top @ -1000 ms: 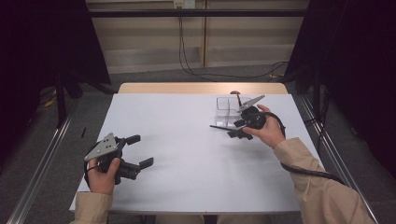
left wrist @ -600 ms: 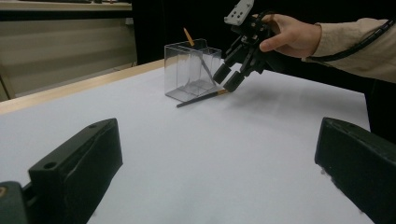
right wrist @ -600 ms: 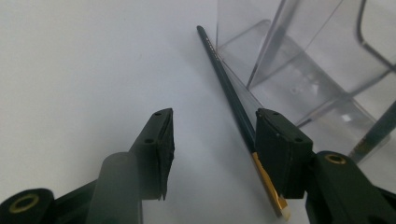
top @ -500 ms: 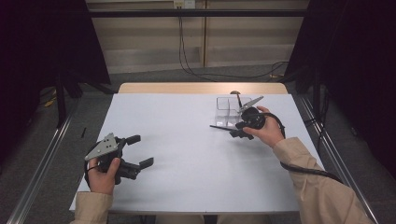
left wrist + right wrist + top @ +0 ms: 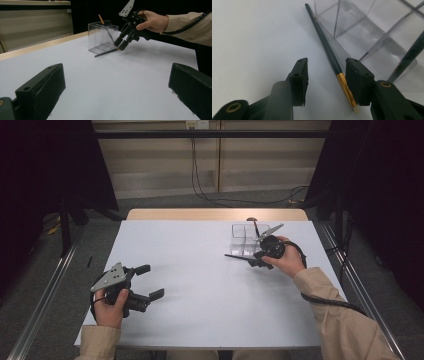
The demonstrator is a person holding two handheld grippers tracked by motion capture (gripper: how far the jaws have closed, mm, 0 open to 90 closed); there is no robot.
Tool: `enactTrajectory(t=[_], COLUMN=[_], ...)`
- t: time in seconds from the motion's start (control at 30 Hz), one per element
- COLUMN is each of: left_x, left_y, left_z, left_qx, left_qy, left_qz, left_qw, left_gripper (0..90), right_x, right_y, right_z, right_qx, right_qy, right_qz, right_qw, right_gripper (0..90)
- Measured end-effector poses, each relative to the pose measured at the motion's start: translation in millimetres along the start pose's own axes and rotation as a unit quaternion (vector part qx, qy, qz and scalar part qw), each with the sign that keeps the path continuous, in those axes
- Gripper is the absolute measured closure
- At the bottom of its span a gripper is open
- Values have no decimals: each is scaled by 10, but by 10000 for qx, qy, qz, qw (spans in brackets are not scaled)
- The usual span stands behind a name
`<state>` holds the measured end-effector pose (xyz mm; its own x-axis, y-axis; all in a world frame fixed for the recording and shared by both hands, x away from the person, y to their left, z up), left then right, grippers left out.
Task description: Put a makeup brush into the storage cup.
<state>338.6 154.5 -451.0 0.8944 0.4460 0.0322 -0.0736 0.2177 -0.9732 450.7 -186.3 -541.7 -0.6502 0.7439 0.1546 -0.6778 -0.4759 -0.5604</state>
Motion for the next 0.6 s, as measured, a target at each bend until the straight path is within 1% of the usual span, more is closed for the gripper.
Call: enactTrajectory(t=[0.13, 0.2, 0.33, 0.4, 0.6], left_x=[-8, -4, -3, -3, -3], left_y=[4, 1, 7, 9, 10], left_z=[-3, -2, -1, -2, -7], left_qx=[4, 2, 10, 12, 17], left_qy=[34, 30, 32, 32, 17], left_qz=[17, 3, 18, 17, 30], left_qw=[10000, 10000, 10000, 10000, 10000], left_gripper=[5, 5, 5, 5, 6], right_x=[-16, -28, -36, -34, -31], right_y=[9, 10, 18, 22, 40], right_z=[-11, -12, -12, -5, -4], right_qx=[20, 19, 74, 101, 188], right_qy=[5, 12, -22, -50, -89], right_qz=[6, -36, -40, -93, -112], right_qw=[10000, 10000, 10000, 9999, 9997], right_gripper=[551, 560, 579, 606, 620])
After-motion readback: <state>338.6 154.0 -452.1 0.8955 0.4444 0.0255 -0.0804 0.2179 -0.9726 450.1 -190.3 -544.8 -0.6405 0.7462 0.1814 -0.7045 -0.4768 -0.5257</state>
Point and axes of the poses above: each handheld gripper's, and its own axes: z roughly backward along the jaws, y roughly out of its underside, x roughly to its left, the point moved 10 cm from there along -z, roughly forward along the jaws, and after that the axes turned 8 degrees about -z, right-handed, at the moved point
